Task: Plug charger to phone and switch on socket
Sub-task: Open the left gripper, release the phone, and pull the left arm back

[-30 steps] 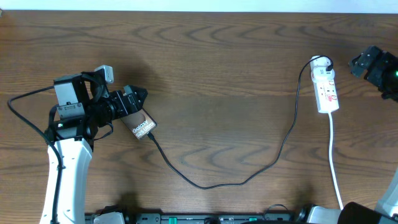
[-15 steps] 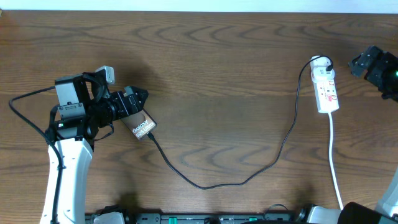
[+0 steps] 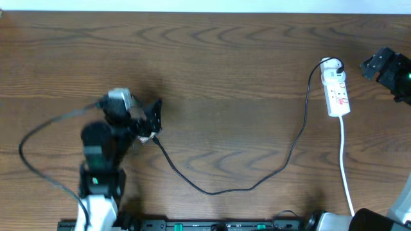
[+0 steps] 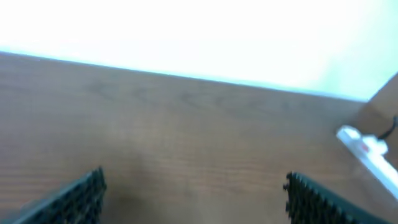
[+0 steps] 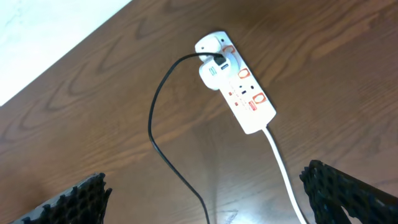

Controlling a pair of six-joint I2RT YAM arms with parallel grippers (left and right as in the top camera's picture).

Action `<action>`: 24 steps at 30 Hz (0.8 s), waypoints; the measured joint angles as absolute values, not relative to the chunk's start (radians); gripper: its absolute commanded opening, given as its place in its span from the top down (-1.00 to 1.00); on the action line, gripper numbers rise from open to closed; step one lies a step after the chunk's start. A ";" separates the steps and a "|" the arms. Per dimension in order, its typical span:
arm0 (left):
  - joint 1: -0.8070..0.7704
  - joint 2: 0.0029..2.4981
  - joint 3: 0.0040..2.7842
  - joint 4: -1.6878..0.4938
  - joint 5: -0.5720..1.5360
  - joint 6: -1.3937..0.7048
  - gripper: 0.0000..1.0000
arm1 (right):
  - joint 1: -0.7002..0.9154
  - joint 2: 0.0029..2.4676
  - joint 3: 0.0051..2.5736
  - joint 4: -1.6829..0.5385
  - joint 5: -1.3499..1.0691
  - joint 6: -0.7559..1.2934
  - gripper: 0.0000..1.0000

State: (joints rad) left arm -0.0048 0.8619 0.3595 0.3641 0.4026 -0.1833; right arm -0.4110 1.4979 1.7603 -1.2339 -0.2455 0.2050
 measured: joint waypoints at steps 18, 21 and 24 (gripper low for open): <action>-0.035 0.278 0.006 0.302 0.309 0.061 -0.82 | -0.411 1.497 1.760 -1.234 -0.246 0.205 -0.98; -0.035 0.184 0.006 0.159 0.308 0.066 -0.81 | -0.411 1.497 1.760 -1.234 -0.246 0.205 -0.98; -0.035 0.103 0.006 0.027 0.306 0.072 -0.82 | -0.411 1.497 1.760 -1.234 -0.246 0.205 -0.98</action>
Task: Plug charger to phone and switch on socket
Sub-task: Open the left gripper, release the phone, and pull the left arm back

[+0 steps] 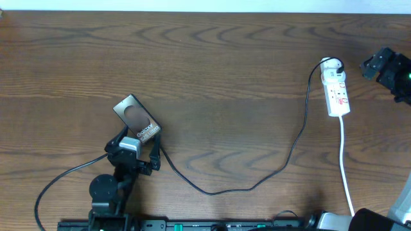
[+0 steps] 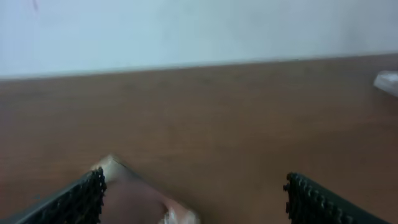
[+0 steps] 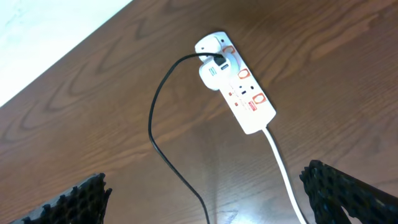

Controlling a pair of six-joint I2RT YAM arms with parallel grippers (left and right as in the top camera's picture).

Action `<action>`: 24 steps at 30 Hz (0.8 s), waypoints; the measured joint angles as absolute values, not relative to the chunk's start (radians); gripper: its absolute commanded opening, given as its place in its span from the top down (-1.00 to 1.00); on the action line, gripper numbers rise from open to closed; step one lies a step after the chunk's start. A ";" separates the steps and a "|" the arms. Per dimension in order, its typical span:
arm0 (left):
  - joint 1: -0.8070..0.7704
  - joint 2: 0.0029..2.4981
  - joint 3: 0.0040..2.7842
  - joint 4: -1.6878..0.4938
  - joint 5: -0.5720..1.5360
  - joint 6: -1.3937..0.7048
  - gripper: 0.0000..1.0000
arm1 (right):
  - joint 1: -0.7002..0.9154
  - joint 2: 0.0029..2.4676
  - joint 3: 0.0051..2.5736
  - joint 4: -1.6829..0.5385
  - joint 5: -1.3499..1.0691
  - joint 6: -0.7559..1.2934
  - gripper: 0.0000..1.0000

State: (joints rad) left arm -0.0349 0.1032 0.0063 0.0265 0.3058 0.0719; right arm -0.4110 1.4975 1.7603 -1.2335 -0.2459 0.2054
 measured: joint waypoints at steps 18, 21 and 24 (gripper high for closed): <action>-0.035 0.011 0.014 0.003 0.292 0.079 -0.81 | -0.411 1.497 1.760 -1.235 -0.245 0.206 -0.99; -0.035 0.011 0.014 0.003 0.292 0.079 -0.81 | -0.411 1.497 1.760 -1.235 -0.245 0.206 -0.99; -0.035 0.011 0.014 0.002 0.291 0.080 -0.81 | -0.411 1.497 1.760 -1.235 -0.245 0.206 -0.98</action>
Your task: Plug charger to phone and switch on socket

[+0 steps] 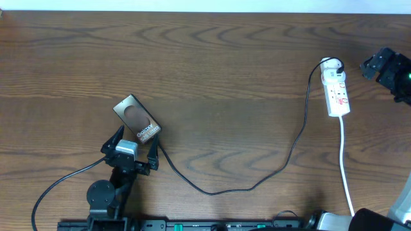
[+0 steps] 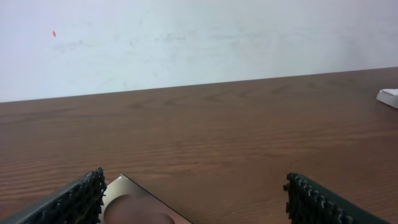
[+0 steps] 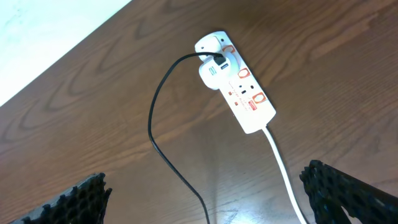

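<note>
A dark phone (image 1: pixel 137 120) lies flat on the wooden table at the left, its near end meeting the black charger cable (image 1: pixel 244 186). The cable runs in a loop across the table to a white adapter in the white socket strip (image 1: pixel 336 94) at the right; the strip (image 3: pixel 239 93) shows red switches. My left gripper (image 1: pixel 133 152) stands open just in front of the phone (image 2: pixel 134 208), its fingers (image 2: pixel 74 202) wide apart. My right gripper (image 1: pixel 379 64) hovers open to the right of the strip, with nothing between its fingers (image 3: pixel 74 199).
The strip's white lead (image 1: pixel 345 173) runs down to the table's front edge. A pale wall (image 2: pixel 199 37) stands beyond the table's far edge. A black rail (image 1: pixel 212 224) lies along the front.
My left gripper has drawn back a little toward the front edge, still open. The phone, cable and right gripper are unchanged.
At first my left arm hung over the phone, hiding it, with the gripper open. Then it stood lower and nearer the front edge, and the phone lay uncovered with the cable at its end. Now it sits slightly further back. The right arm stayed still.
</note>
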Controlling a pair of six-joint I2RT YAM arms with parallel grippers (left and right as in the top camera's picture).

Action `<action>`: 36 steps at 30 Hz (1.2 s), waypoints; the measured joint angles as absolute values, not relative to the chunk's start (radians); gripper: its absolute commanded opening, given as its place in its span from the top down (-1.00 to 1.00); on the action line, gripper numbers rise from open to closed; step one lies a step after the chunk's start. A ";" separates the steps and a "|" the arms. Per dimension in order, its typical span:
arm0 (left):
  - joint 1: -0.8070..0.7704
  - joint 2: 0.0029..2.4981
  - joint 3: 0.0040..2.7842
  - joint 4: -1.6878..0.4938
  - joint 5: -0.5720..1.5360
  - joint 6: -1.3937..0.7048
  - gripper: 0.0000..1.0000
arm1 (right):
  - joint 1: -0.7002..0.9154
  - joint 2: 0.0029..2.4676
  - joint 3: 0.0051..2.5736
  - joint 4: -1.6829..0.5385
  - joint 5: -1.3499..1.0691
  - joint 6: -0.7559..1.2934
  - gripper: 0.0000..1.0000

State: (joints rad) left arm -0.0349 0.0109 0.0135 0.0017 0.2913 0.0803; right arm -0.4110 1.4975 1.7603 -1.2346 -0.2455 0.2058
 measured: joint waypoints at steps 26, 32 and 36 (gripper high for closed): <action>-0.035 0.011 0.021 -0.027 0.117 0.110 -0.82 | -0.411 1.497 1.760 -1.235 -0.245 0.206 -0.99; -0.035 0.011 0.021 -0.028 0.102 0.110 -0.82 | -0.411 1.497 1.760 -1.235 -0.245 0.205 -0.99; -0.035 0.011 0.021 -0.029 0.101 0.110 -0.81 | -0.411 1.497 1.760 -1.235 -0.245 0.206 -0.98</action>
